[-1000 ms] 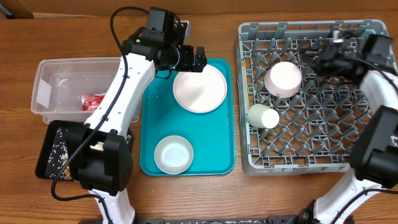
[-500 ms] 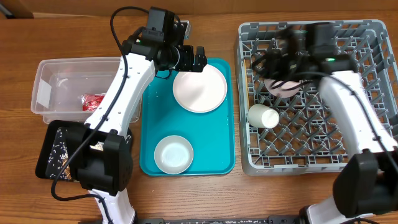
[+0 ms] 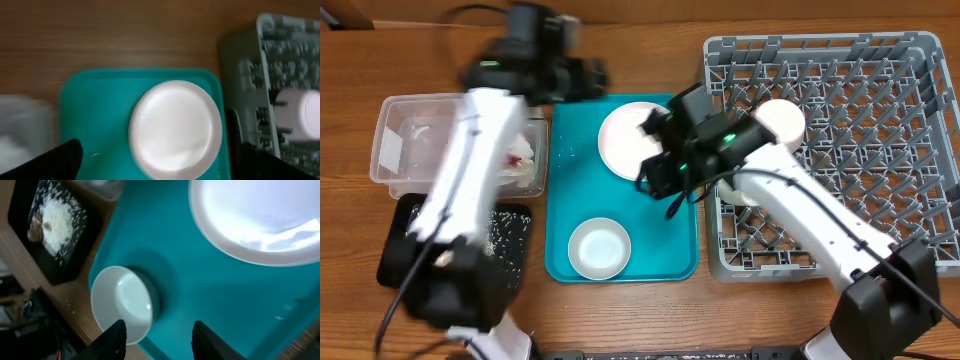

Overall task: Sort waste into correct bins and load items into the dishwasher
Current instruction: 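Move the right gripper to the small white bowl on the teal tray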

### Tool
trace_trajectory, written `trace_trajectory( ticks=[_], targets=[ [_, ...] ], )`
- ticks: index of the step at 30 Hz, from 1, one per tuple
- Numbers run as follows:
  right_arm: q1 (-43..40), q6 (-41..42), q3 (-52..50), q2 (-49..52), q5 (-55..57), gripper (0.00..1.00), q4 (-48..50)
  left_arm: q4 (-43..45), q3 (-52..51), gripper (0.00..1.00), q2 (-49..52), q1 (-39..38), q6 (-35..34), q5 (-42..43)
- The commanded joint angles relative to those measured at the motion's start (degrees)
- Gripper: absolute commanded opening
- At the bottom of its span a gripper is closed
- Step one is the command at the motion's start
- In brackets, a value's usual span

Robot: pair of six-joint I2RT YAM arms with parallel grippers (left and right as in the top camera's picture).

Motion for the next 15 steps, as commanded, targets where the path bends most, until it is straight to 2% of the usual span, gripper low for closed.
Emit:
trace_trajectory(
  ticks=[1, 8, 15],
  targets=[
    [5.9, -0.2, 0.1, -0.3, 4.3, 0.45, 1.8, -3.8, 2.3, 1.0, -10.6, 11.3, -4.1, -1.9],
    [17.2, -0.3, 0.1, 0.3, 18.2, 0.45, 5.0, -13.9, 2.3, 1.0, -15.9, 28.4, -4.1, -1.7],
    [25.7, -0.3, 0.1, 3.7, 25.8, 0.45, 9.3, -18.8, 2.3, 1.0, -15.4, 33.3, -4.1, -1.7]
  ],
)
